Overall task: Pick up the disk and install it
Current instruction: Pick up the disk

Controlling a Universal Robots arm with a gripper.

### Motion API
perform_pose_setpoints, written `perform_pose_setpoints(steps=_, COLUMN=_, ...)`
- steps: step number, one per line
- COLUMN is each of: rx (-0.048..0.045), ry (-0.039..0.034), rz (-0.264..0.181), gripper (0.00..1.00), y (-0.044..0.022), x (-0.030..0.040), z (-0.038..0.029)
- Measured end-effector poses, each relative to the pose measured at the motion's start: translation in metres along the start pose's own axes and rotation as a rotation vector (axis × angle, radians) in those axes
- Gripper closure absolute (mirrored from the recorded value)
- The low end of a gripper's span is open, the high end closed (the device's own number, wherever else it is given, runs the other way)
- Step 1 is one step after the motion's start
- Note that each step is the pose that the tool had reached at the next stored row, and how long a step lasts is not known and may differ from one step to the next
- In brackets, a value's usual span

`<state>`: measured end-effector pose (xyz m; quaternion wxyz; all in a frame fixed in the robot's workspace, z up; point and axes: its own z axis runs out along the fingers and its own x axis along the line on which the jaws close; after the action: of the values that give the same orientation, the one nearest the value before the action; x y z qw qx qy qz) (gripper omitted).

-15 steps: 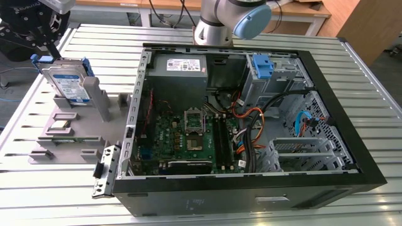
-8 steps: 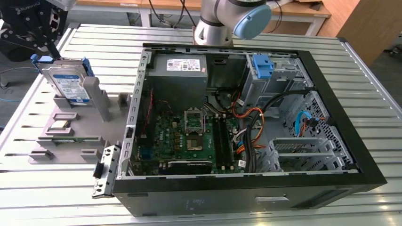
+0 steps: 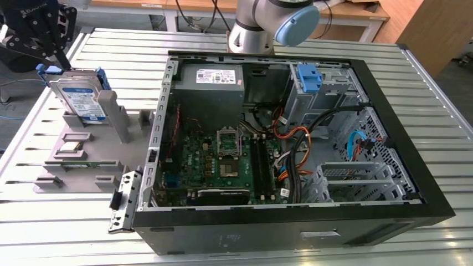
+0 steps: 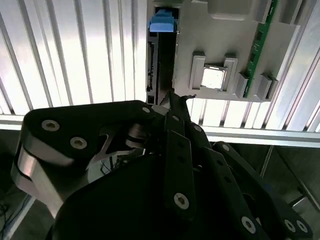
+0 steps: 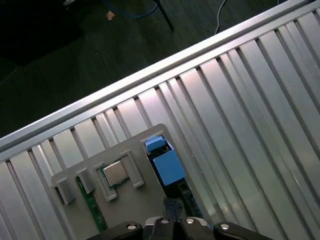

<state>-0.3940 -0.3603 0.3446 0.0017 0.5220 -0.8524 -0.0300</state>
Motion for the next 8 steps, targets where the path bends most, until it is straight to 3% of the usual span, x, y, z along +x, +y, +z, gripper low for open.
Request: perform_pose_setpoints(steps=8, rx=-0.0041, ry=0.0076, rz=-0.142, gripper=0.89, y=-0.0001, x=0.0, z=0.0013)
